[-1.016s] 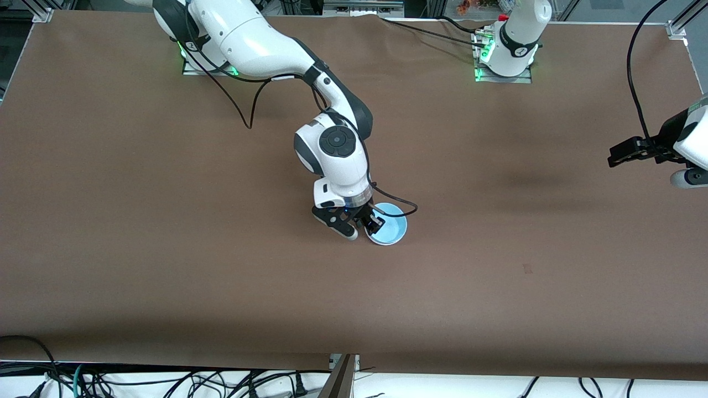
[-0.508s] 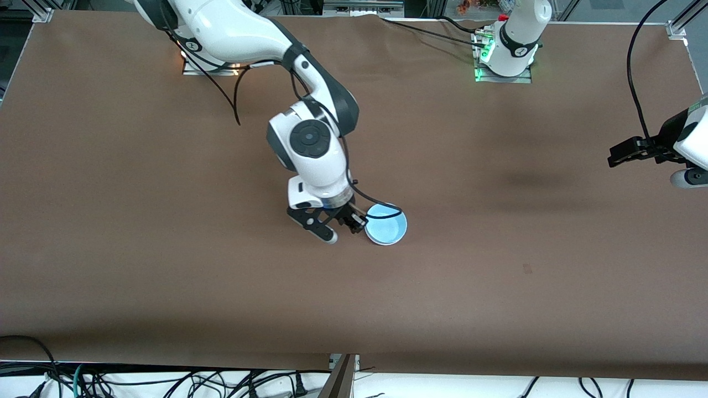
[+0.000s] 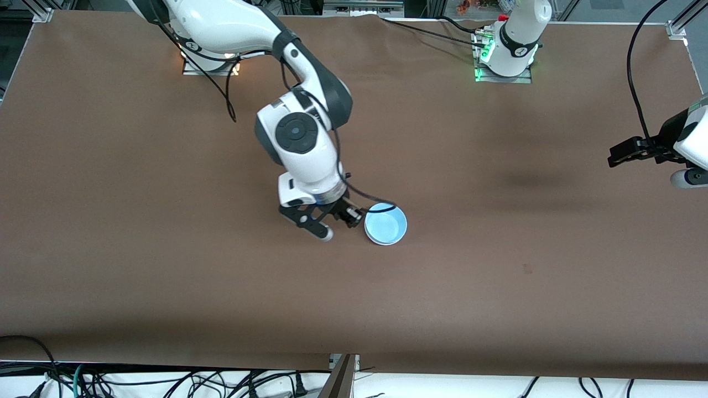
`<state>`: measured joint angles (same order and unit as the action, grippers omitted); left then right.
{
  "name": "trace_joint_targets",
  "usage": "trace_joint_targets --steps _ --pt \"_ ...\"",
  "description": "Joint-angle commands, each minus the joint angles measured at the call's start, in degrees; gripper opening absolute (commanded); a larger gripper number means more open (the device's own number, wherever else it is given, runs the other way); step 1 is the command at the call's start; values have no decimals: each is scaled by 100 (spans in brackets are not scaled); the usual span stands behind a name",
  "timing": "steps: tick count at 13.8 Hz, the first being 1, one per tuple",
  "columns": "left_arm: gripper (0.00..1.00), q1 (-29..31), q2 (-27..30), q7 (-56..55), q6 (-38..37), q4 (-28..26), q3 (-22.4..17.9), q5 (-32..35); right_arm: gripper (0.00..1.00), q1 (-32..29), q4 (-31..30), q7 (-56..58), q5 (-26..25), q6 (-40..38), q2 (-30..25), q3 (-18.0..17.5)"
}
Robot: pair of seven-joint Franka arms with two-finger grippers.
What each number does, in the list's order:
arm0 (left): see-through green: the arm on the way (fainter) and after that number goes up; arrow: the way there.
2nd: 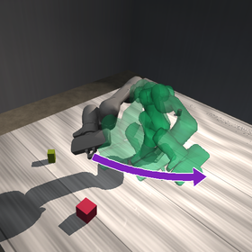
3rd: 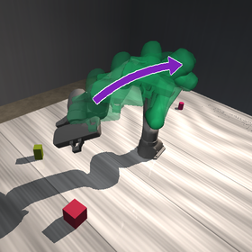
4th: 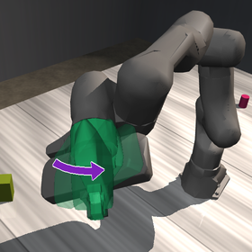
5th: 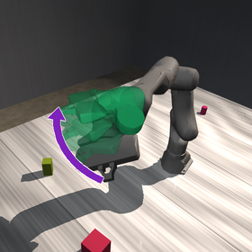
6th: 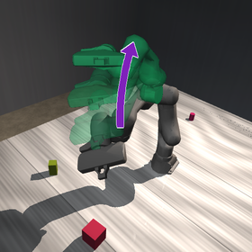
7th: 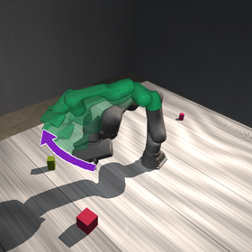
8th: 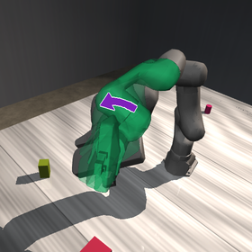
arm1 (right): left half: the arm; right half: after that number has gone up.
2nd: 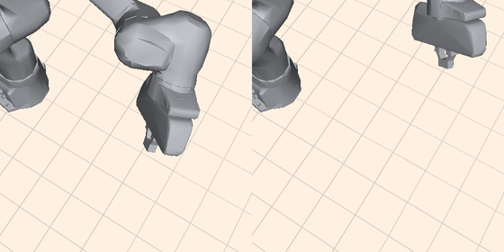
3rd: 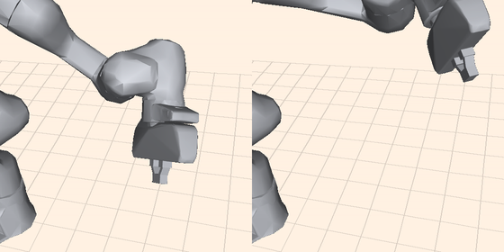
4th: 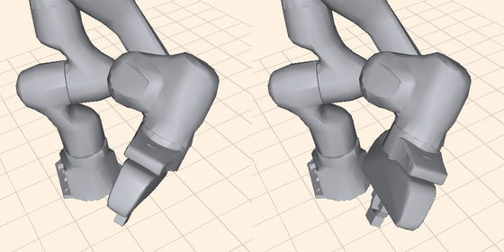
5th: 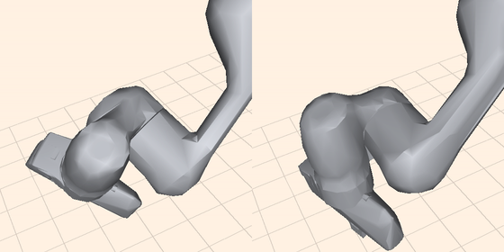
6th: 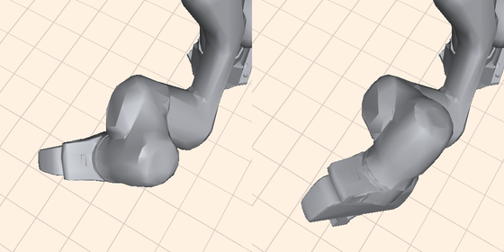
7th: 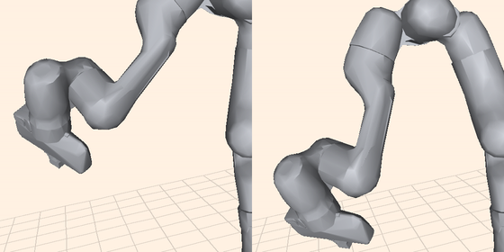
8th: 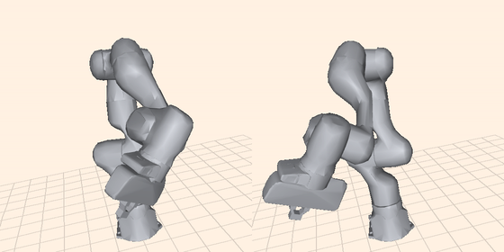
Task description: Stack pink and blue bowls on white bowl
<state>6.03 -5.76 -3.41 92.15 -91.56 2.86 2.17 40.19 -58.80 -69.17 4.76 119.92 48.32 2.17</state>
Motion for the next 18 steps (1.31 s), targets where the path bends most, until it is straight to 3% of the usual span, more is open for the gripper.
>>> trace_joint_targets --steps 1,18 --pt "100 21 -75 -11 -127 174 4 -103 40 269 -17 -219 -10 407 291 29" --pt "100 91 -75 -28 -162 183 -5 -305 40 411 -35 -264 -591 1086 1066 82"
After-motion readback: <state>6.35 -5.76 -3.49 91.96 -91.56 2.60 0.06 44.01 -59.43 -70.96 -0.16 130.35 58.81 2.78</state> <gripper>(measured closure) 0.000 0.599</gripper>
